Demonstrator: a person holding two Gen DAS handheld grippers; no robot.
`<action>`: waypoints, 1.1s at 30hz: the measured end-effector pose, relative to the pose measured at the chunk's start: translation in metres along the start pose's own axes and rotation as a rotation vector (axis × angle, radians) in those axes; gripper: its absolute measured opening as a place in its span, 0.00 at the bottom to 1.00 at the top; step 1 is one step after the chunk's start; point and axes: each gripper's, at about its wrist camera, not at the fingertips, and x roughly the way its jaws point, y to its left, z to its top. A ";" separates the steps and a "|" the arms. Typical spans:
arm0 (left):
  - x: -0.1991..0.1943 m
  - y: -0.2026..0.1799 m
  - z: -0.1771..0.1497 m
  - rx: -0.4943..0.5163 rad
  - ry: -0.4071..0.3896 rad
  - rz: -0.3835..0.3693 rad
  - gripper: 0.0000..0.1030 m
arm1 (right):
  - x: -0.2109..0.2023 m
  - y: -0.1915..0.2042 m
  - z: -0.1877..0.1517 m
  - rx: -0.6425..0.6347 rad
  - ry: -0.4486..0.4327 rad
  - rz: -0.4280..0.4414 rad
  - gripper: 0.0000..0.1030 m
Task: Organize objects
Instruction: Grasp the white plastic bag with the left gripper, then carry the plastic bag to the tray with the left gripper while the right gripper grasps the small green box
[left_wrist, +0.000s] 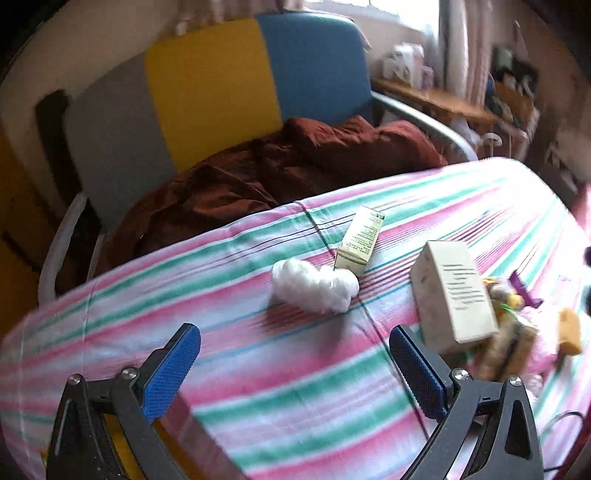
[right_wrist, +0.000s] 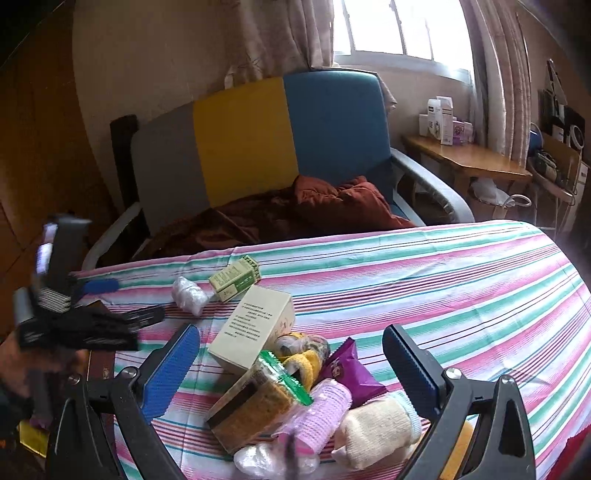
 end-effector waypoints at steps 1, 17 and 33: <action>0.008 -0.001 0.004 0.016 0.011 -0.011 1.00 | 0.000 0.001 0.000 -0.005 0.003 0.004 0.98; 0.085 0.002 0.032 0.035 0.140 -0.117 0.63 | 0.009 0.010 -0.006 -0.054 0.049 -0.001 0.98; -0.065 0.058 -0.035 -0.046 -0.074 -0.217 0.62 | 0.074 0.062 0.040 -0.356 0.190 0.079 0.98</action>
